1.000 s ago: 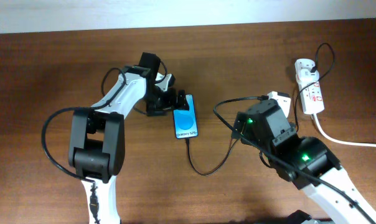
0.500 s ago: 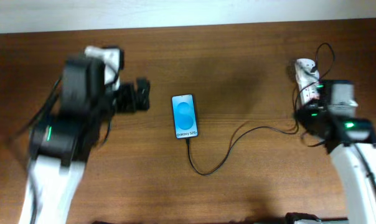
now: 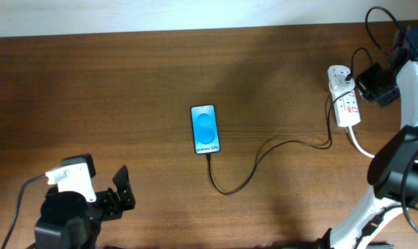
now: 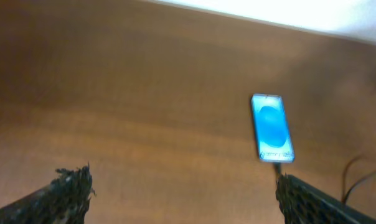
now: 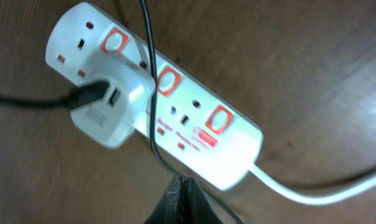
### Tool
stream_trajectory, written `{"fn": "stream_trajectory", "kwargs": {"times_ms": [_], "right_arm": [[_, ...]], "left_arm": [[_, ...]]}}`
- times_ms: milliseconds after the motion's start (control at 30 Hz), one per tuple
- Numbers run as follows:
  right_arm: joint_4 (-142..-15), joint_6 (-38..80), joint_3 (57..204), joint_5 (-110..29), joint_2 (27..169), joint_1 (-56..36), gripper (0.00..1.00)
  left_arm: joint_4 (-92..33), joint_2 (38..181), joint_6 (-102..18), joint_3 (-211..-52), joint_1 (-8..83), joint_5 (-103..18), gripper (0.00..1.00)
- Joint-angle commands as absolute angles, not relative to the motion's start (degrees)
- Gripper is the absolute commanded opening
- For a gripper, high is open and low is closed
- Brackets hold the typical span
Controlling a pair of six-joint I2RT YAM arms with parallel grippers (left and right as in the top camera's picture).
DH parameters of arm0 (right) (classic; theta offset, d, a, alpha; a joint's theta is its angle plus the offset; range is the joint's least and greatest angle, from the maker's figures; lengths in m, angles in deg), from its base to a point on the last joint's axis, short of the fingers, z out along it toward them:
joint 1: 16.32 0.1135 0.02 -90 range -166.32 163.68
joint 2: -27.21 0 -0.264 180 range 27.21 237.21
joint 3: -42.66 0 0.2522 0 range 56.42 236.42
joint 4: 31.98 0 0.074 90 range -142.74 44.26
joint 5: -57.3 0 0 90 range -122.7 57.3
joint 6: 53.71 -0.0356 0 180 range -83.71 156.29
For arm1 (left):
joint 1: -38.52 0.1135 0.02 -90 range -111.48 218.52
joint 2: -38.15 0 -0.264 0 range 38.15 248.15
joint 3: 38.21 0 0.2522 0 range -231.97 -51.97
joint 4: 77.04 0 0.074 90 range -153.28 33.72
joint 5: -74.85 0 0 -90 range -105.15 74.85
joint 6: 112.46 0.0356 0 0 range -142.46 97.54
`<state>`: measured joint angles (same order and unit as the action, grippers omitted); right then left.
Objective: Plug charger to phone and switch on socket
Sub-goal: 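Move the right gripper to the power strip switch beside the plug, then press the red switch next to the plug with the right gripper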
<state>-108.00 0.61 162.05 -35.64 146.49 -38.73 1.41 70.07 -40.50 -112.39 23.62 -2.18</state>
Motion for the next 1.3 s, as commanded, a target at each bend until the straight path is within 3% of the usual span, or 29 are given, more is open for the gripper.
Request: {"fn": "stream_trajectory", "kwargs": {"times_ms": [0,133,533,1267], "right_arm": [[-105.93,-0.13,164.49,-37.85,150.34,-38.95,0.04],[-102.3,-0.88,164.47,-38.0,152.81,-38.95,0.04],[-97.38,-3.19,164.47,-38.09,155.89,-38.8,0.04],[-98.25,-1.64,164.43,-40.23,162.66,-37.75,0.04]], "left_arm": [[7.13,69.59,-41.05,-111.89,23.56,-1.18,0.99],[13.12,67.73,-41.09,-111.89,23.69,-1.2,0.99],[13.12,52.1,-41.07,-111.89,29.85,-1.2,0.99],[13.12,46.07,-41.07,-111.89,29.85,-1.2,0.99]]}}
